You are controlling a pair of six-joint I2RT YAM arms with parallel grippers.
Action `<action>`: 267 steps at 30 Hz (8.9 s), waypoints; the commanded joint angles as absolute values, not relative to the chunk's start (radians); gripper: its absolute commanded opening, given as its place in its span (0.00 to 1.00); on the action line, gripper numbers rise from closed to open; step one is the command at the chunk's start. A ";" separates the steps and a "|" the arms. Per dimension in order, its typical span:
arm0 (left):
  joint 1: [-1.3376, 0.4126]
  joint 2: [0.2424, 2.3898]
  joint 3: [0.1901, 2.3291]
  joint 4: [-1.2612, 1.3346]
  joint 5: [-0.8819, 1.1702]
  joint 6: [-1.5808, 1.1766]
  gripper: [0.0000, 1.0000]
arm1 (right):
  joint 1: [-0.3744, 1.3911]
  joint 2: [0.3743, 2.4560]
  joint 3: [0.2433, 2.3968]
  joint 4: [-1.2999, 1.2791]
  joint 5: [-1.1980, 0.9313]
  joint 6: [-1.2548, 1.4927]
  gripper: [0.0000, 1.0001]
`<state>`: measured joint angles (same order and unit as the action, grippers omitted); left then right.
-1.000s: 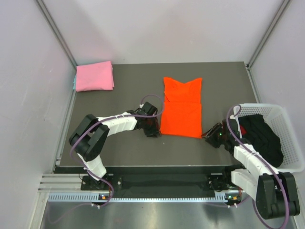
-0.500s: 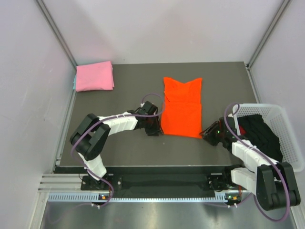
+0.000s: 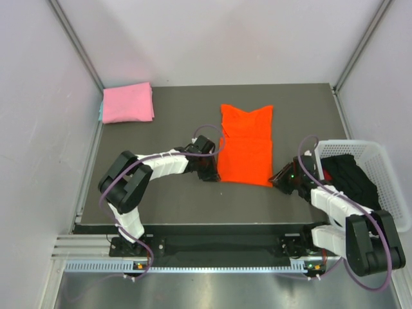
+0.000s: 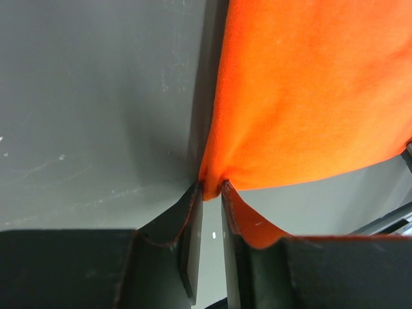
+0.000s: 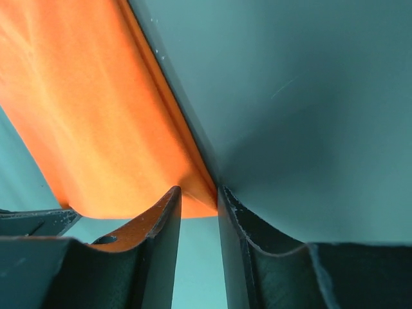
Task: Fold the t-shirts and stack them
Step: Fold the tshirt
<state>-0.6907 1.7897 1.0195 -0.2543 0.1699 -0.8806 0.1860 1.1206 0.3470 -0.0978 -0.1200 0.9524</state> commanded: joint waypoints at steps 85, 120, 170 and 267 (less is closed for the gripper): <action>-0.367 2.522 2.134 0.110 0.324 -0.792 0.00 | 0.009 2.189 1.856 -0.353 -0.302 0.419 0.01; -0.344 2.207 1.651 -0.028 0.460 -0.396 0.45 | 0.008 1.947 1.414 -0.281 -0.627 0.262 0.68; -0.344 2.104 1.614 -0.307 0.336 -0.348 0.40 | 0.023 1.936 1.344 -0.299 -0.701 0.215 0.59; -0.385 1.887 1.363 -0.377 0.347 -0.499 0.32 | 0.184 1.856 1.256 -0.333 -0.839 0.230 0.28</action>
